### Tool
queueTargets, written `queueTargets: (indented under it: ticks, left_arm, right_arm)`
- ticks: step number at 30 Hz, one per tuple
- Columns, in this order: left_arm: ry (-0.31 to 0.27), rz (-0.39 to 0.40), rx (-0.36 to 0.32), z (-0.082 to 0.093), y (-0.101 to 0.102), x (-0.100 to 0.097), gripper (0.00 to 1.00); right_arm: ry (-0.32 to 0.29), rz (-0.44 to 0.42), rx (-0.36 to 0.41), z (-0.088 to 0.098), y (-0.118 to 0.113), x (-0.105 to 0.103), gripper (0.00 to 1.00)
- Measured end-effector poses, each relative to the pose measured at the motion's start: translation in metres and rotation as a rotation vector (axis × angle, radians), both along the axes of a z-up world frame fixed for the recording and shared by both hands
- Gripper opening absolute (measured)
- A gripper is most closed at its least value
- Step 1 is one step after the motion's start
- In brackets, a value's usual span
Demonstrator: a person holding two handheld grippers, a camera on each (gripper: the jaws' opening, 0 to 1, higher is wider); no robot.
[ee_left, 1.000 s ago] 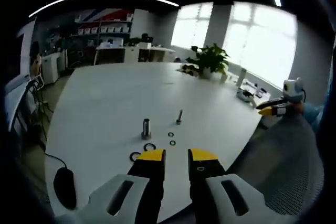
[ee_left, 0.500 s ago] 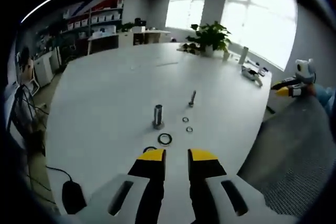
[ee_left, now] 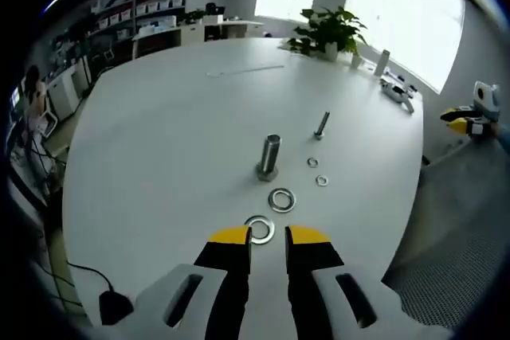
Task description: Place the washer onto the threaded stud by aligning its center hole with the stud, sliding it down to the base, and recovering from edge contact or off-axis alignment until the washer reaches the visible bottom stop.
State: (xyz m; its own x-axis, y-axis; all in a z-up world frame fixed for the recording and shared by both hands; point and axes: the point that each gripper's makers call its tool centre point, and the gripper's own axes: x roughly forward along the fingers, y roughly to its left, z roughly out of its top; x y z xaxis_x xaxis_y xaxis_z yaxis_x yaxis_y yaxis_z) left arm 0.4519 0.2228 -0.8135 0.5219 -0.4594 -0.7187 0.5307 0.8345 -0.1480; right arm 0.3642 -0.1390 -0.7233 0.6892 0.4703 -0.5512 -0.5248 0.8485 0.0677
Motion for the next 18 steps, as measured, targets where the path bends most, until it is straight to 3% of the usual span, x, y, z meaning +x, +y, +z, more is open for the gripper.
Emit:
queueTargets:
  ticks: [9, 18]
  left_arm:
    - [0.049, -0.054, 0.069, -0.038, -0.001, 0.013, 0.13]
    - [0.066, -0.056, 0.086, -0.05, 0.002, 0.022, 0.13]
  right_arm:
    - [0.007, -0.001, 0.002, 0.0, 0.001, 0.0, 0.23]
    - [0.007, -0.01, 0.007, -0.002, -0.004, -0.001, 0.23]
